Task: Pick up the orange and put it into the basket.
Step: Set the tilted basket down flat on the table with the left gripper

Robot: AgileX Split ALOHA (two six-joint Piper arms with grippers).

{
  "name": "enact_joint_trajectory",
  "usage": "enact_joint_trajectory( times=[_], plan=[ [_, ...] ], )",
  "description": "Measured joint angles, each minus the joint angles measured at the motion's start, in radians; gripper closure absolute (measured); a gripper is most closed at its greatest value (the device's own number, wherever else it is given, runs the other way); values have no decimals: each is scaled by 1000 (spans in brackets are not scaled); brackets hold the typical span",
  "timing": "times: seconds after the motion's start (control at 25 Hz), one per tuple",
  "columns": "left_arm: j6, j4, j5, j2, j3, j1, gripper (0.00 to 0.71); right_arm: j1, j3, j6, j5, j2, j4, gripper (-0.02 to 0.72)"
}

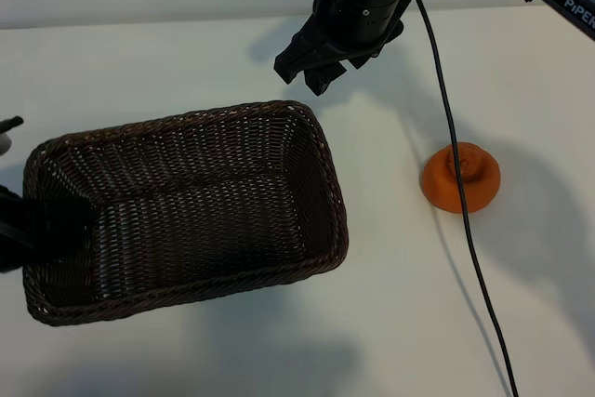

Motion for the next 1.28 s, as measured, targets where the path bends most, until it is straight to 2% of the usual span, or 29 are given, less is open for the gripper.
enact_joint_trajectory(
  times=[0.36, 0.64, 0.88, 1.08, 1.28],
  plan=[
    [21, 45, 35, 3, -46, 0, 557, 0, 0, 4, 1, 0, 0, 175],
    [29, 52, 0, 63, -55, 0, 557, 0, 0, 4, 7, 0, 0, 176],
    [37, 49, -7, 141, -123, 0, 558, 0, 0, 4, 8, 0, 0, 176],
    [89, 5, -13, 224, -195, 0, 558, 0, 0, 5, 8, 0, 0, 176],
    [178, -101, -19, 317, -261, 0, 558, 0, 0, 5, 8, 0, 0, 176]
  ],
)
